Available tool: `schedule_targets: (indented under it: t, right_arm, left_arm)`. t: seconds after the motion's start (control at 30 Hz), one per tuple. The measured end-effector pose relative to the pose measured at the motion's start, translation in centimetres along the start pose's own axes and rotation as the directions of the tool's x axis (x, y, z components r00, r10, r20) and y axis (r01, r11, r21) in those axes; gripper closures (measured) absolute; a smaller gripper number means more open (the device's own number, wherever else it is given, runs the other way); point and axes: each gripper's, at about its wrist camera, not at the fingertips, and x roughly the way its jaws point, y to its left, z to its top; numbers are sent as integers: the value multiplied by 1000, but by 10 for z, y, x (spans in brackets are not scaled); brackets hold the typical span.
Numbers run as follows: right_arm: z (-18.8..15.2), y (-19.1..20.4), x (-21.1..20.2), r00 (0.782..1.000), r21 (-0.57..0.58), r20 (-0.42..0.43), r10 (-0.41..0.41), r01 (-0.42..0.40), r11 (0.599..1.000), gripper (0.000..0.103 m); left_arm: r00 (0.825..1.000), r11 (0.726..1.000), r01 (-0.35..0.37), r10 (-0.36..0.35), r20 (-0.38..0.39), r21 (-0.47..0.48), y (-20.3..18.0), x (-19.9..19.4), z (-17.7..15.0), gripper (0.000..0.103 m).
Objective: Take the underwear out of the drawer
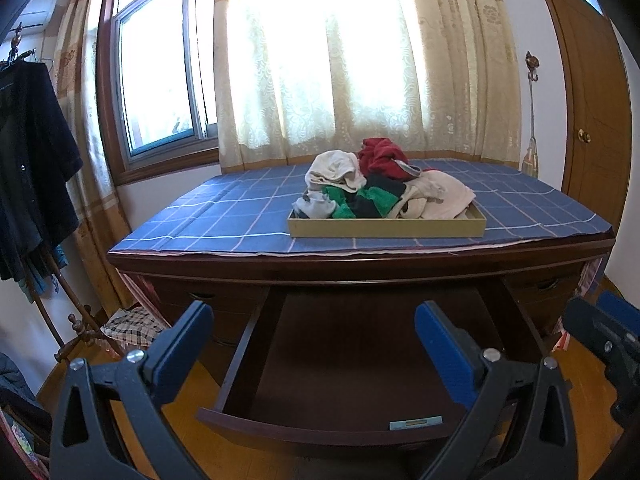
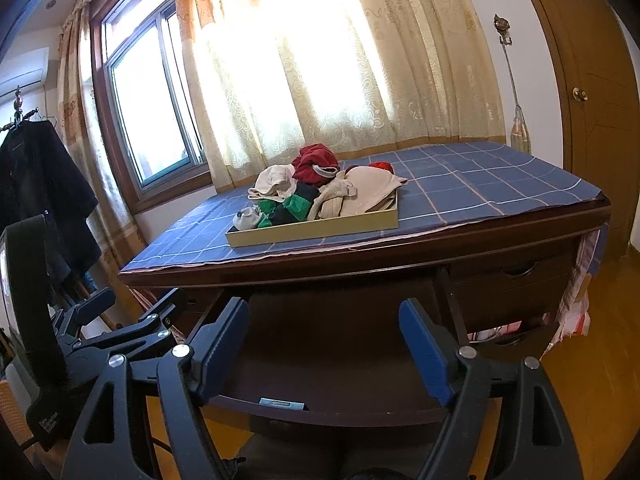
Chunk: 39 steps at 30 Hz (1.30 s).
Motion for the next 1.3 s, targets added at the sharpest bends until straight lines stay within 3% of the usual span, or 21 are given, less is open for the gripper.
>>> schedule_targets:
  t: [0.8,1.3]
  right_arm:
    - [0,-1,2,1000,2,-14,-5,5,1000,23]
    - [8,0,0,998,-5,34,-55,55,998,23]
  left_arm:
    - [1000,1000,-6,6,2,-9,2,-2,2,0]
    - [1000,1000,-8,8,2,-11,4,-2,2,0]
